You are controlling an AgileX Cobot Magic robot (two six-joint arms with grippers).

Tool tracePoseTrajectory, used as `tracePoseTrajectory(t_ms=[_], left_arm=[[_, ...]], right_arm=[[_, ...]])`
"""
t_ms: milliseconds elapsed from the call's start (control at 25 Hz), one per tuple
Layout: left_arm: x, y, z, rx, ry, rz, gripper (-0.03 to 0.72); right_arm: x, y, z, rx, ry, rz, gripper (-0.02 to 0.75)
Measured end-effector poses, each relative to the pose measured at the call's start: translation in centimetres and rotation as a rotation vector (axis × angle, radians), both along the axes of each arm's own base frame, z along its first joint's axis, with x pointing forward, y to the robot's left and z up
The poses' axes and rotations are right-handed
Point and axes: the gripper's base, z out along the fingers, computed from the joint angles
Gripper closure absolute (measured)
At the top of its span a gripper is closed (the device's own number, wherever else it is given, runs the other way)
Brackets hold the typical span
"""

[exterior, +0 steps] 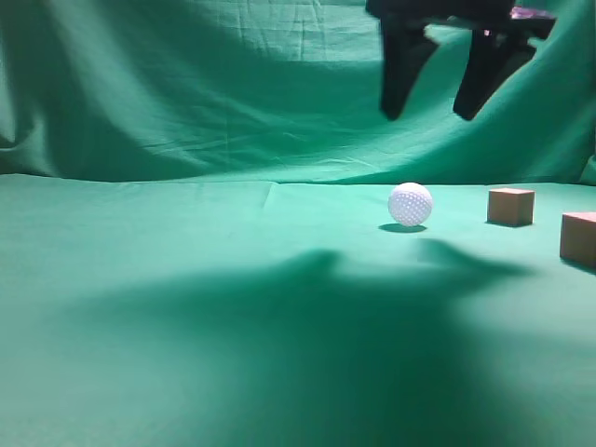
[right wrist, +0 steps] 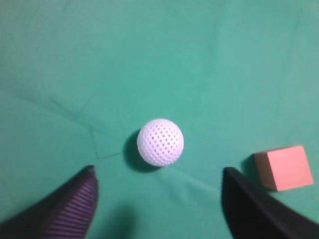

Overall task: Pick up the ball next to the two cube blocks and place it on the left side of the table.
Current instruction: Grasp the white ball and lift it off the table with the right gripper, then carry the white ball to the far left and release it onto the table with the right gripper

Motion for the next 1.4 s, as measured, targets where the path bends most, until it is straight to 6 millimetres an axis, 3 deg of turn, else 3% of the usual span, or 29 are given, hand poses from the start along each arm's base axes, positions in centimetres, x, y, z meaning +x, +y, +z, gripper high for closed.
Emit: tracePoseTrajectory(t_ms=[80,280,320,400,440,520,600,720,840,960,1080,1200,1280,1400], left_arm=[[0.0,0.0,0.0,0.0,0.0,0.0,0.688],[0.0,0.0,0.0,0.0,0.0,0.0,0.688],[0.0,0.0,0.0,0.0,0.0,0.0,0.688],[0.0,0.0,0.0,0.0,0.0,0.0,0.688],[0.0,0.0,0.0,0.0,0.0,0.0,0.688],[0.0,0.0,0.0,0.0,0.0,0.0,0.688],[0.0,0.0,0.0,0.0,0.0,0.0,0.688],[0.0,0.0,0.0,0.0,0.0,0.0,0.688],[0.0,0.0,0.0,0.0,0.0,0.0,0.688],[0.0,0.0,0.0,0.0,0.0,0.0,0.688],[0.0,0.0,0.0,0.0,0.0,0.0,0.688],[0.0,0.0,0.0,0.0,0.0,0.0,0.688],[0.0,0.0,0.0,0.0,0.0,0.0,0.688],[0.0,0.0,0.0,0.0,0.0,0.0,0.688]], right_arm=[[1.0,0.5,-1.1,-0.01,0.021,0.0,0.076],[2.7,1.3,-4.1,-0.029,0.063,-0.002,0.093],[2.8,1.4,-4.8,-0.034,0.073,-0.003,0.143],[3.1,1.5,-5.8,-0.04,0.085,-0.003,0.148],[3.2,1.5,-6.2,-0.042,0.094,-0.004,0.195],[3.3,1.6,-6.8,-0.047,0.104,-0.004,0.183],[3.3,1.6,-7.1,-0.049,0.107,-0.004,0.286],[3.4,1.7,-7.2,-0.049,0.107,-0.005,0.426],[3.8,1.9,-6.5,-0.041,0.101,-0.005,0.419],[4.6,3.0,-4.0,0.057,0.124,-0.033,0.419],[4.7,6.0,-0.4,0.236,0.109,0.027,0.419],[3.1,11.0,2.5,0.365,0.014,0.212,0.419],[1.5,14.7,3.5,0.409,-0.055,0.319,0.419],[-1.4,20.5,2.7,0.438,-0.101,0.451,0.419]])
